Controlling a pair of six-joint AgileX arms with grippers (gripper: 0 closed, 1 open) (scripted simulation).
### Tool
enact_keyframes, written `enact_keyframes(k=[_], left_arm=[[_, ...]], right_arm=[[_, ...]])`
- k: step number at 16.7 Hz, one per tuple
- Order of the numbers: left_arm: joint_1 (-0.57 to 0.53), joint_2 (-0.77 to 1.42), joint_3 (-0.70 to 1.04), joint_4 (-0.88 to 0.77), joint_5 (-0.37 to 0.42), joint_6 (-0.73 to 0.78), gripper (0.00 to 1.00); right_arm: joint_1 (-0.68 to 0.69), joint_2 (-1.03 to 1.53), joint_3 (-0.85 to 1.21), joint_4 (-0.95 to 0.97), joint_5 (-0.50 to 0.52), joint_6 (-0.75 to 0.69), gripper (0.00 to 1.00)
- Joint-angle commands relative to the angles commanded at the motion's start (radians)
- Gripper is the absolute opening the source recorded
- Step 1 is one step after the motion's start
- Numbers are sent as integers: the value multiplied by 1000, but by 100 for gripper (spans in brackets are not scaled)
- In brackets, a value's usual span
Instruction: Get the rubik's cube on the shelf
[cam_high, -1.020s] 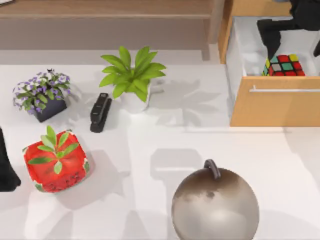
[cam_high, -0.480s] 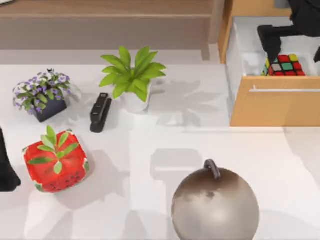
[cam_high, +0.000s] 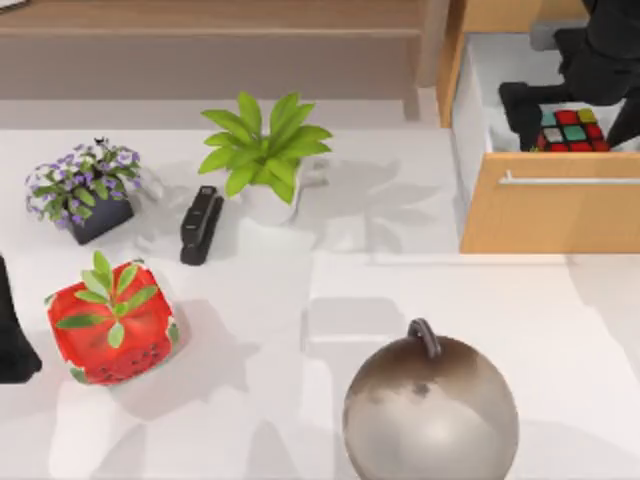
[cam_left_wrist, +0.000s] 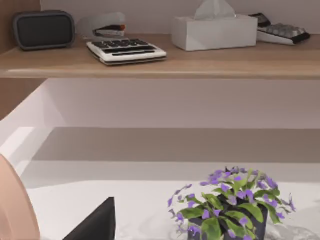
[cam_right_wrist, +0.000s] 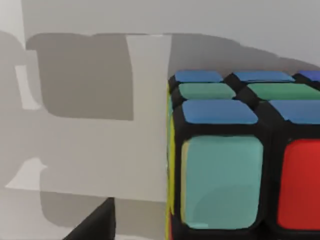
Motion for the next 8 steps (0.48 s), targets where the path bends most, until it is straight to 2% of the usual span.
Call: enact_keyframes(k=[3, 8], left_arm=[[0, 0, 0, 0, 0, 0, 100], [0, 0, 0, 0, 0, 0, 100]], right_arm=[[0, 0, 0, 0, 0, 0, 100], [0, 0, 0, 0, 0, 0, 62]])
